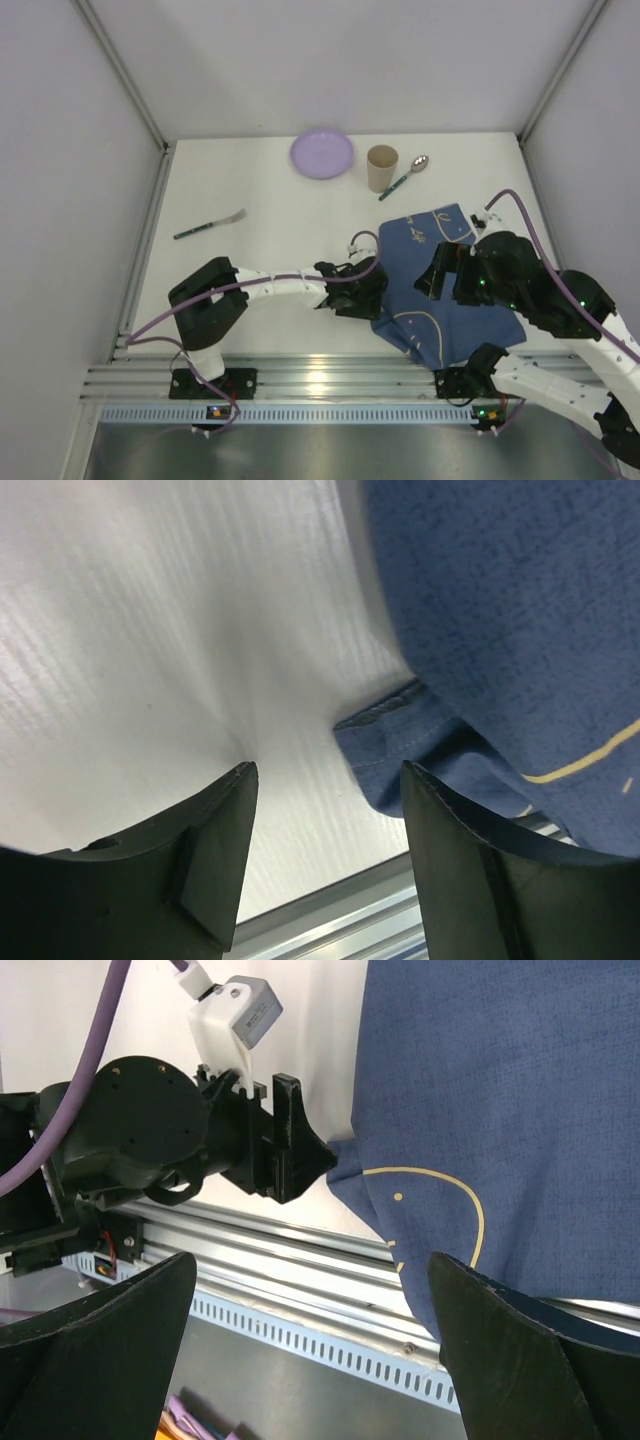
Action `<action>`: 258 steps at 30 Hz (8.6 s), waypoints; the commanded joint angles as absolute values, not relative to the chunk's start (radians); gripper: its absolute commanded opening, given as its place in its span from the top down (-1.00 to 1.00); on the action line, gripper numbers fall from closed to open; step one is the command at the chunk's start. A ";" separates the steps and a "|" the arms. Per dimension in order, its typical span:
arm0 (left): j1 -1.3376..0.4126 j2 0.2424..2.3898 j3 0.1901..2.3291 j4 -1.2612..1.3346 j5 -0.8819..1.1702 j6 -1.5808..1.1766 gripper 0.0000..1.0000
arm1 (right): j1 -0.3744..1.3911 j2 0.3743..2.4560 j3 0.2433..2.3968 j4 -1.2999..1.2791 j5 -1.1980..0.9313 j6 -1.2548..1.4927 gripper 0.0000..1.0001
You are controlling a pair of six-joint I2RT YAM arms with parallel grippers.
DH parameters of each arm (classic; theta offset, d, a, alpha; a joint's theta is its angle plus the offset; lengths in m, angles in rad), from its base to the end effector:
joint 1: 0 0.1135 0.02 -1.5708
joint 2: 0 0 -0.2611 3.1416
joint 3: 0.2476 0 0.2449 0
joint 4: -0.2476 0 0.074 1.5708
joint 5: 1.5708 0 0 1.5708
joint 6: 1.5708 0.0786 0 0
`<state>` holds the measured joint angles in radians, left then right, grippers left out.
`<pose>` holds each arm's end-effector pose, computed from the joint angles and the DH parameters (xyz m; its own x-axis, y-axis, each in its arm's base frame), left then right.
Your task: Set the dinner table for one person
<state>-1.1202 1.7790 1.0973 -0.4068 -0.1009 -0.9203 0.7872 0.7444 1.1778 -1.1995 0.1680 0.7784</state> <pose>0.1668 -0.3267 0.1311 -0.9302 0.1047 -0.3519 0.2230 0.9225 -0.3151 0.0992 0.0810 0.3396 -0.7791 0.1989 -0.5945 -0.0931 0.9011 0.4234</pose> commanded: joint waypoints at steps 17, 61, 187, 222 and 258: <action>-1.152 2.043 1.224 -0.356 0.103 -0.902 0.87 | 0.778 0.706 1.097 -1.189 0.206 0.761 -1.00; -1.028 1.163 0.749 -0.822 -0.239 -1.157 1.00 | 0.561 1.250 0.591 -0.747 0.060 0.789 -0.47; -0.417 1.278 0.914 -0.835 -0.032 -0.772 -0.72 | 0.278 1.373 1.256 -0.663 -0.117 0.407 1.00; -0.411 1.531 1.029 -0.730 -0.084 -0.701 -0.71 | 0.247 1.365 0.726 -0.362 -0.310 0.468 1.00; -0.189 1.698 1.370 -0.698 -0.301 -0.203 -0.96 | 0.262 1.273 0.892 -0.757 -0.156 0.506 0.29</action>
